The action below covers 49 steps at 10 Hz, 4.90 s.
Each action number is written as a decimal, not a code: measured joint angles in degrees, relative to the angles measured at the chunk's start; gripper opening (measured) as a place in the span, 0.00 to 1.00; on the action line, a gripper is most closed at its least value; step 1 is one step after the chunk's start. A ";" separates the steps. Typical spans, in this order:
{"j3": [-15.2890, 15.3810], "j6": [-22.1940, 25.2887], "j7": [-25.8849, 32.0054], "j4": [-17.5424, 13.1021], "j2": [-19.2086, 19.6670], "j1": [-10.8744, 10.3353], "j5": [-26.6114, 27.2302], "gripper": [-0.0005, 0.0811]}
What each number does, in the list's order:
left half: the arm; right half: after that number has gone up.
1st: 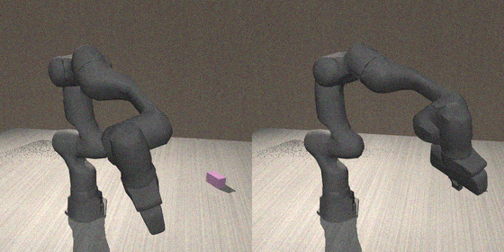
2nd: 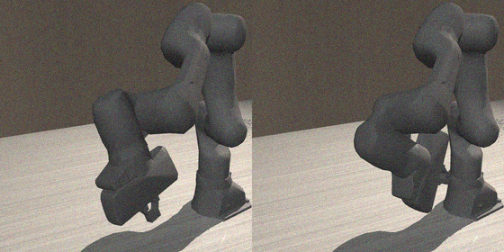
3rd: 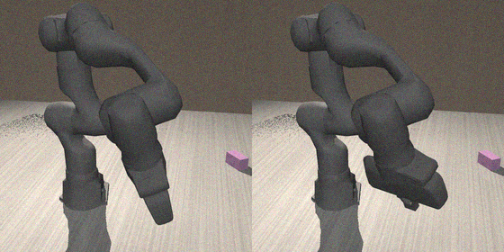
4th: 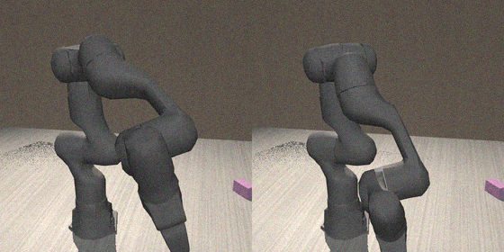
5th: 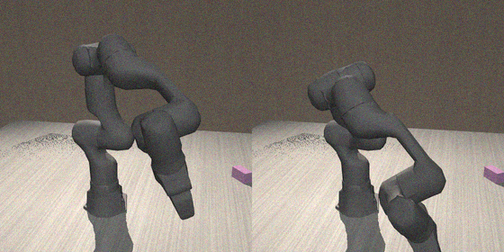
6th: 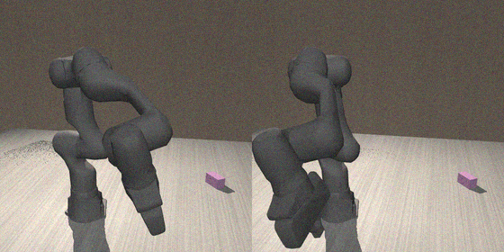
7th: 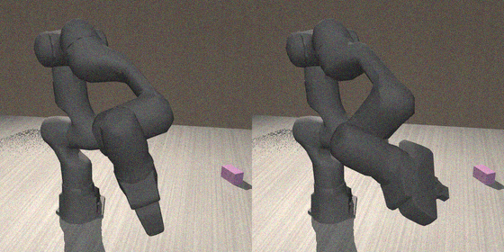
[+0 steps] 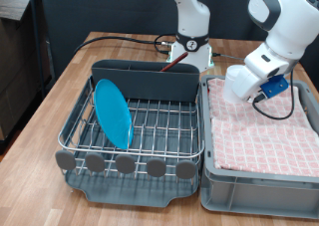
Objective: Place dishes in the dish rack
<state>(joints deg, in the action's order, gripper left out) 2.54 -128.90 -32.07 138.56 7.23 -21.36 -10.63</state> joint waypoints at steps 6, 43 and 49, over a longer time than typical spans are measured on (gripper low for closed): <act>-0.37 1.03 0.11 -0.43 -0.32 0.00 0.20 0.09; -12.49 -5.26 -6.33 -34.67 10.42 8.58 -4.03 0.10; -12.49 -5.27 -8.54 -37.52 13.00 8.42 -4.12 0.10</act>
<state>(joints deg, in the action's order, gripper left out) -9.96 -134.17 -40.61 101.03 20.24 -12.94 -14.75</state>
